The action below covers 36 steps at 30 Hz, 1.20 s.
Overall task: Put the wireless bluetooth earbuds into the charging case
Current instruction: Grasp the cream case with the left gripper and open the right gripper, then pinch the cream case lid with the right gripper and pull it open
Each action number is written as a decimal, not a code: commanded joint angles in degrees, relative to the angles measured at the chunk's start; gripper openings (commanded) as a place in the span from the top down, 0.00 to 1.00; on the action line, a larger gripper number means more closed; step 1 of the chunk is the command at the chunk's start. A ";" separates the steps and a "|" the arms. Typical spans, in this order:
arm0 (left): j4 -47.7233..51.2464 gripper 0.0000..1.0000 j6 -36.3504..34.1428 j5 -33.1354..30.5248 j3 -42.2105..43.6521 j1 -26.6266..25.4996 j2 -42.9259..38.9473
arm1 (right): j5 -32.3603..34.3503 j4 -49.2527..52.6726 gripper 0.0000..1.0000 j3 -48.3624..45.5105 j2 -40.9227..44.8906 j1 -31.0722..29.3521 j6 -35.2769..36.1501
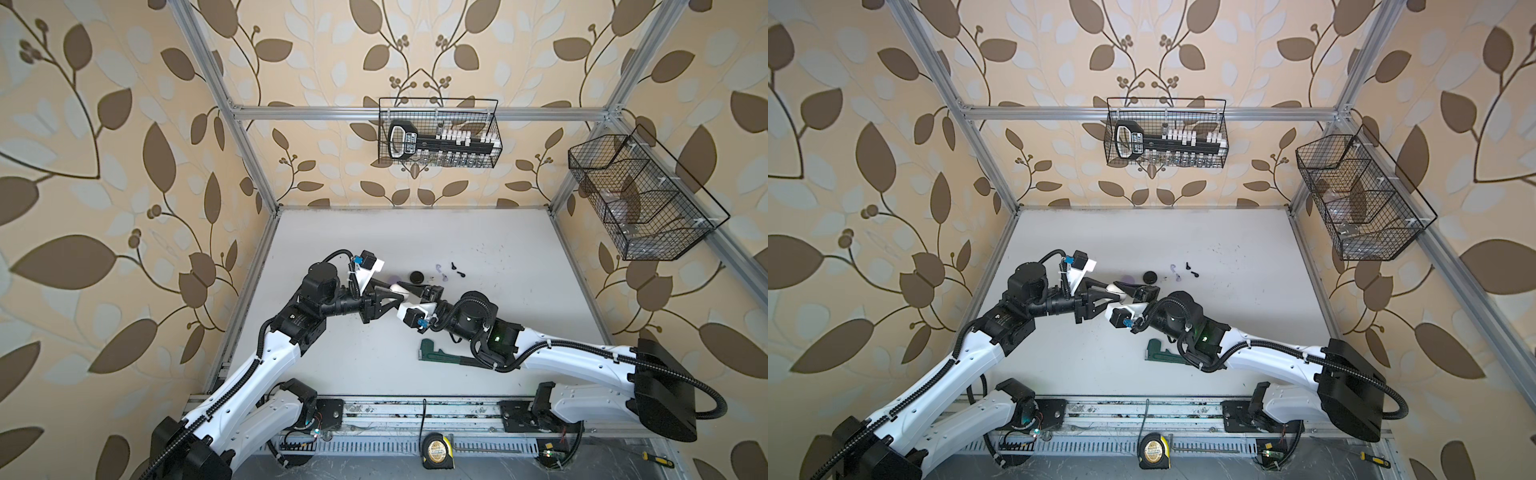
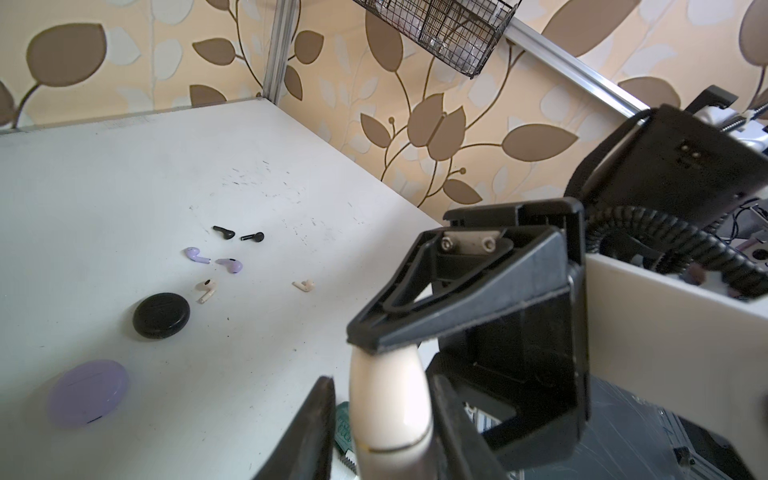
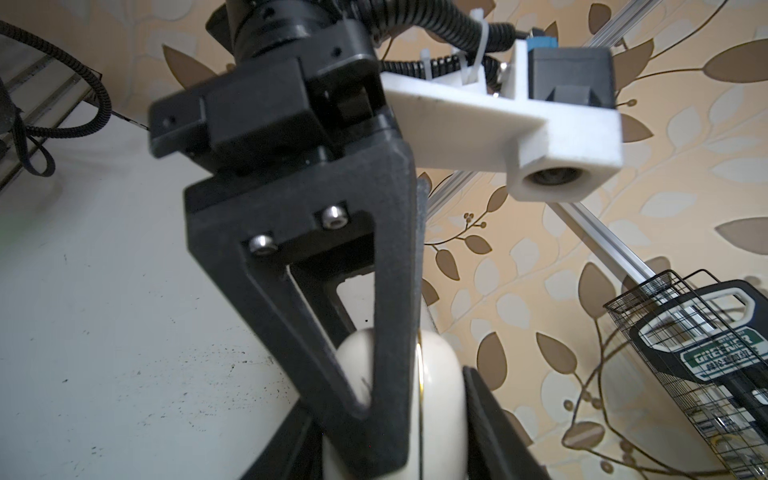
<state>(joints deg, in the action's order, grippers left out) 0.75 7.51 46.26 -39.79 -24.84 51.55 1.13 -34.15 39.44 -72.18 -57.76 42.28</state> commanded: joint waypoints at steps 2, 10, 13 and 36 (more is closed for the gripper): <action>-0.58 0.62 -1.27 0.41 -2.13 -0.73 -0.13 | 1.23 -5.27 0.88 1.03 -0.08 -0.33 -0.31; -0.78 0.73 -1.79 0.50 -2.00 -1.16 0.12 | 0.05 -5.75 0.86 0.75 0.28 -0.47 -0.84; -1.50 0.82 -2.06 0.16 -1.72 -1.33 0.22 | -0.42 -6.22 0.83 0.31 0.71 -0.74 -1.35; -24.45 1.00 -27.35 7.88 18.15 -1.82 -7.24 | -6.05 -2.65 0.35 -16.95 19.10 1.10 -10.61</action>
<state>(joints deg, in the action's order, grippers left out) -18.33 -13.52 50.52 -21.78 -25.96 46.04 -0.01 -36.23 22.44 -53.98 -57.32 33.93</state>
